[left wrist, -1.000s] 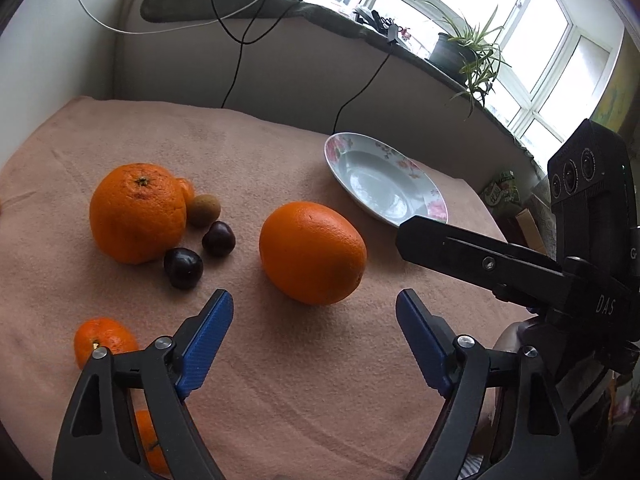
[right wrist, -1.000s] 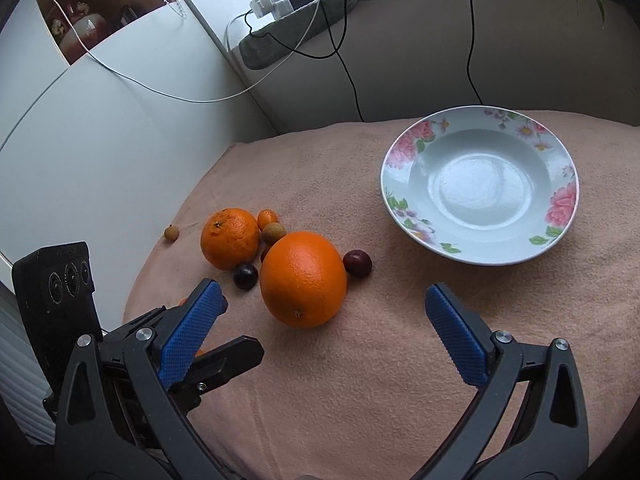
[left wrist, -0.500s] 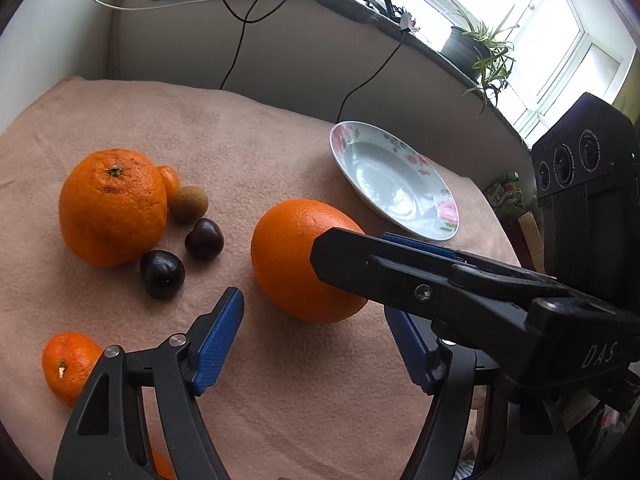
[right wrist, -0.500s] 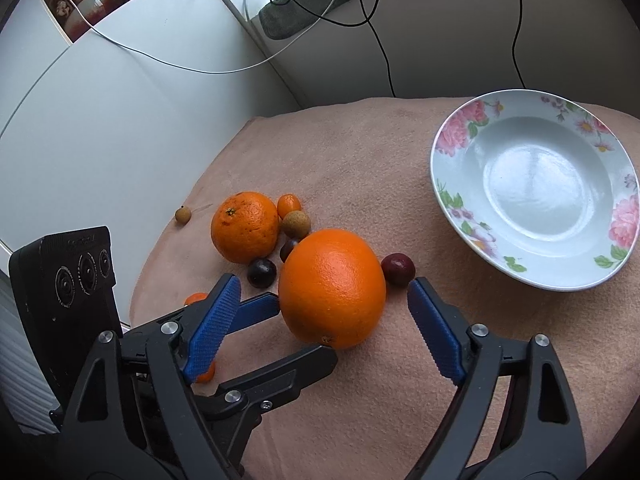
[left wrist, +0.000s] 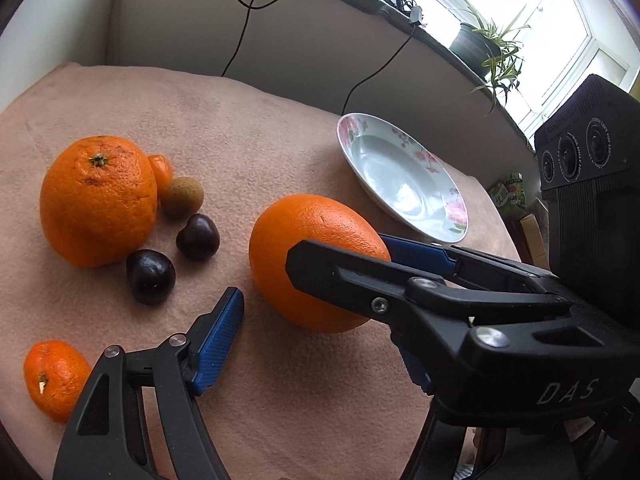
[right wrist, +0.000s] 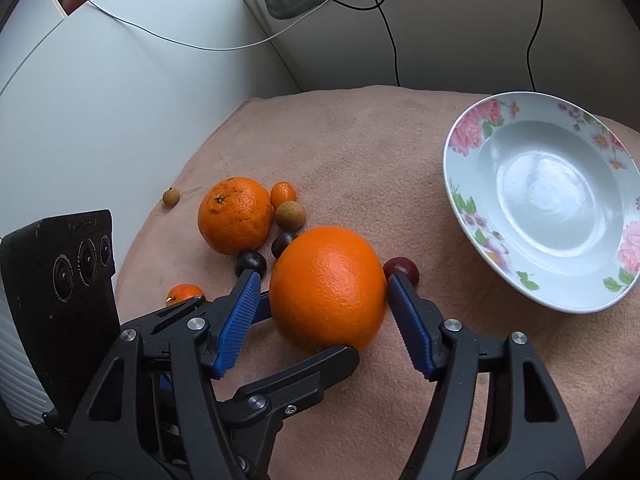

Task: Organize fruits
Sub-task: 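Carry the large orange with the right tool onto the white plate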

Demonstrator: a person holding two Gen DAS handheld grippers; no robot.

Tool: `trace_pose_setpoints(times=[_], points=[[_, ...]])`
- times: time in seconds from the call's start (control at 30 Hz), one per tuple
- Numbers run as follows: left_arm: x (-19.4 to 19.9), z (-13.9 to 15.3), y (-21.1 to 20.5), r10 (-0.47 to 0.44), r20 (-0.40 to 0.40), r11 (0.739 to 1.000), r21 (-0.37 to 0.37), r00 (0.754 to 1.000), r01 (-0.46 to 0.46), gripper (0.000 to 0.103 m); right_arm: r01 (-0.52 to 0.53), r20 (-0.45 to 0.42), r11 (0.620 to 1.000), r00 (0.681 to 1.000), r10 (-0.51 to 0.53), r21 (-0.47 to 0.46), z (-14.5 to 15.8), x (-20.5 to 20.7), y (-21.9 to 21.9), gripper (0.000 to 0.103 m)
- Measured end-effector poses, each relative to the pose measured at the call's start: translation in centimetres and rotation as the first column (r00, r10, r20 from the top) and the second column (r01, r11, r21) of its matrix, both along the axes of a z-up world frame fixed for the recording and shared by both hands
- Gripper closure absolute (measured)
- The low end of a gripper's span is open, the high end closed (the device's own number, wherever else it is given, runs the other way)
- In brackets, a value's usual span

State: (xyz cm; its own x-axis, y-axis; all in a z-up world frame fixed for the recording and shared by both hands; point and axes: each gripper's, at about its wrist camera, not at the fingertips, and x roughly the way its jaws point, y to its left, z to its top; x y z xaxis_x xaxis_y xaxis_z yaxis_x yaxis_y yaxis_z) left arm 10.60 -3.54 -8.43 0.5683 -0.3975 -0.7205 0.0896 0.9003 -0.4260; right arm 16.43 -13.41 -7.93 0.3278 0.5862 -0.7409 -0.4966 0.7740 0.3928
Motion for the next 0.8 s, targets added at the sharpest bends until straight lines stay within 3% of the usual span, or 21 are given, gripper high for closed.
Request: trace_pose_setpoints(times=[0.13,0.8], points=[[0.4,-0.3,-0.3,-0.012,-0.004,1.0,-0.009,1.0,0.012,0.037,-0.007,0.003,1.0,1.0,0.007,-0.001,0.1,0.1,0.3,0.037],[-0.3,1.8,-1.3,-0.032,0.065,0.999,0.022,0.997,0.031,0.037,0.018,0.082,1.0,0.996,-0.02,0.026,2.2,-1.1,-1.7,0.037]])
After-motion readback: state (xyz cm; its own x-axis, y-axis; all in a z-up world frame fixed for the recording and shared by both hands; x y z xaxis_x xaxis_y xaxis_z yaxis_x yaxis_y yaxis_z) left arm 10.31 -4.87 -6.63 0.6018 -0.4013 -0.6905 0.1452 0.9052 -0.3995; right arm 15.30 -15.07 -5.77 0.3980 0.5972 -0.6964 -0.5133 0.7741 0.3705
